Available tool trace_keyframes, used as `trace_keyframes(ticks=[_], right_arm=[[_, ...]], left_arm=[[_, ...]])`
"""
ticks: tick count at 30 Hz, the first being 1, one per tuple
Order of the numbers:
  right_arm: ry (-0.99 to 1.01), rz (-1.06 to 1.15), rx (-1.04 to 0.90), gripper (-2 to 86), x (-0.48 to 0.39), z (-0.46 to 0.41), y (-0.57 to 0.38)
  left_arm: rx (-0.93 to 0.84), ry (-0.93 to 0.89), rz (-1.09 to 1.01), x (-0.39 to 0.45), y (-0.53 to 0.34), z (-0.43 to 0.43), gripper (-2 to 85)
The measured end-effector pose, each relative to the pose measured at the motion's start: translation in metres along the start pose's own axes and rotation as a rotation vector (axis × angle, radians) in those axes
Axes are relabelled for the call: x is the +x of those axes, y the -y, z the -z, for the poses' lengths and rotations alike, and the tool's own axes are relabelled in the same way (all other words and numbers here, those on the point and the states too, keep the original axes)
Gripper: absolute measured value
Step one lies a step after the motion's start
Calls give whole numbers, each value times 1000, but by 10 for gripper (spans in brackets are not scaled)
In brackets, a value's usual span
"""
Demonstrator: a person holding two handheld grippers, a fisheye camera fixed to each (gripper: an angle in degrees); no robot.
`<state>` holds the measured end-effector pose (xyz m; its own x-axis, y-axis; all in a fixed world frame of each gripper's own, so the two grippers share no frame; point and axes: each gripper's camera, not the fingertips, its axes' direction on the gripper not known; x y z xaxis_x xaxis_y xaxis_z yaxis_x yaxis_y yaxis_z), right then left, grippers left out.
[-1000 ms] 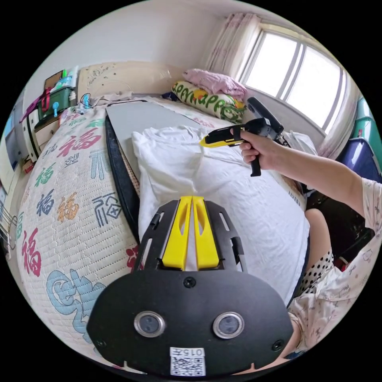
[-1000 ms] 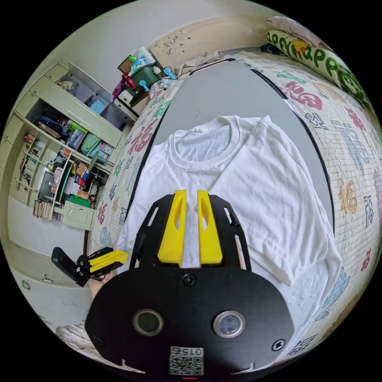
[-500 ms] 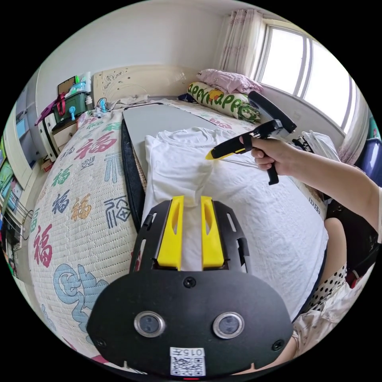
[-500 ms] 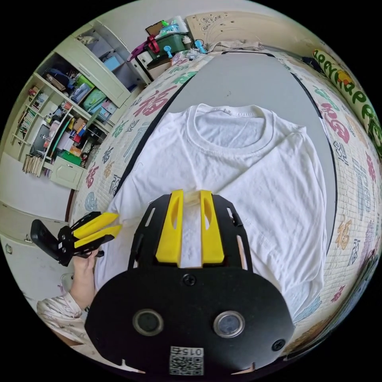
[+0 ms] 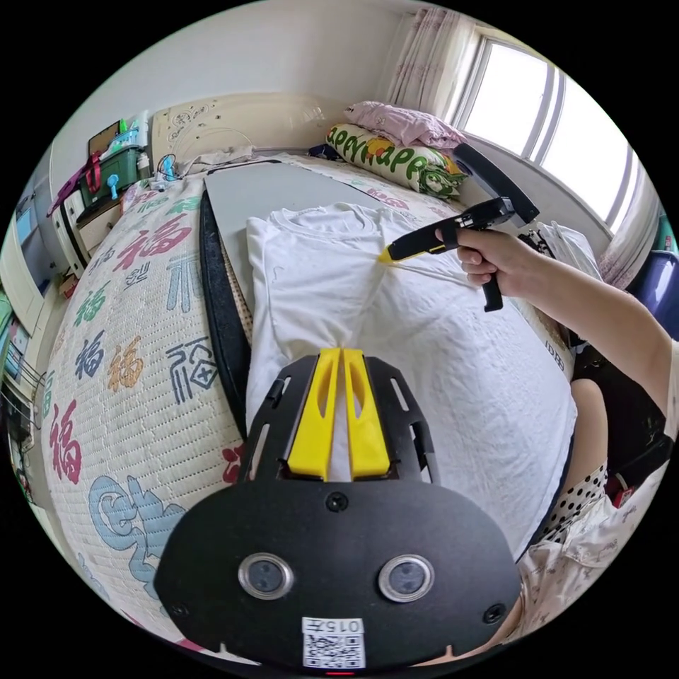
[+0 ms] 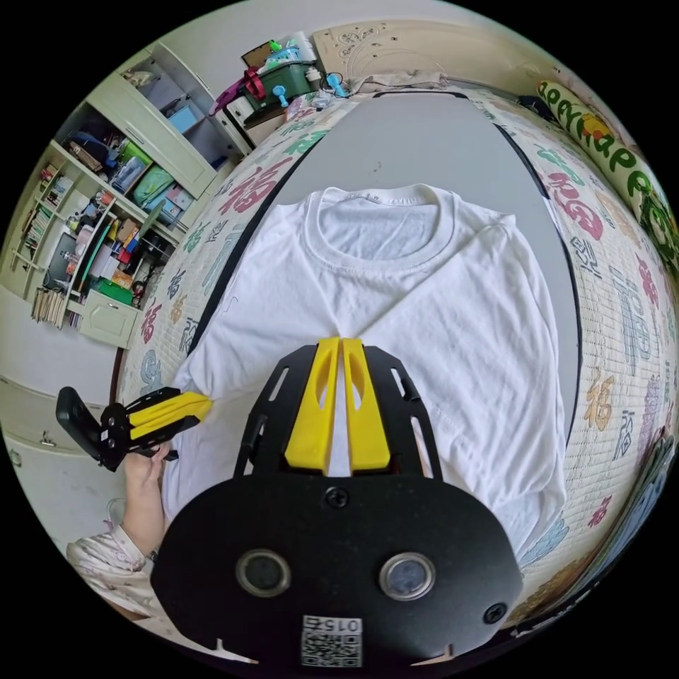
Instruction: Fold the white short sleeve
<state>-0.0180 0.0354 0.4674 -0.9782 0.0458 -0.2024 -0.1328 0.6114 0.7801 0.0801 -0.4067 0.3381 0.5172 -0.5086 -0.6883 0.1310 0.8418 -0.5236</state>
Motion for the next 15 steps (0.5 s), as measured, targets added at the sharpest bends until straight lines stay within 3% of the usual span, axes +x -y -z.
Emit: trace_keyframes(ticks=[8,15], right_arm=[[117,11,96,32,-58,68,25],[18,-20,218,84,-60,153,71]], left_arm=[[70,-105,-17,-54,-5,32,-1],[226,-53,66,-141,31,87,47]])
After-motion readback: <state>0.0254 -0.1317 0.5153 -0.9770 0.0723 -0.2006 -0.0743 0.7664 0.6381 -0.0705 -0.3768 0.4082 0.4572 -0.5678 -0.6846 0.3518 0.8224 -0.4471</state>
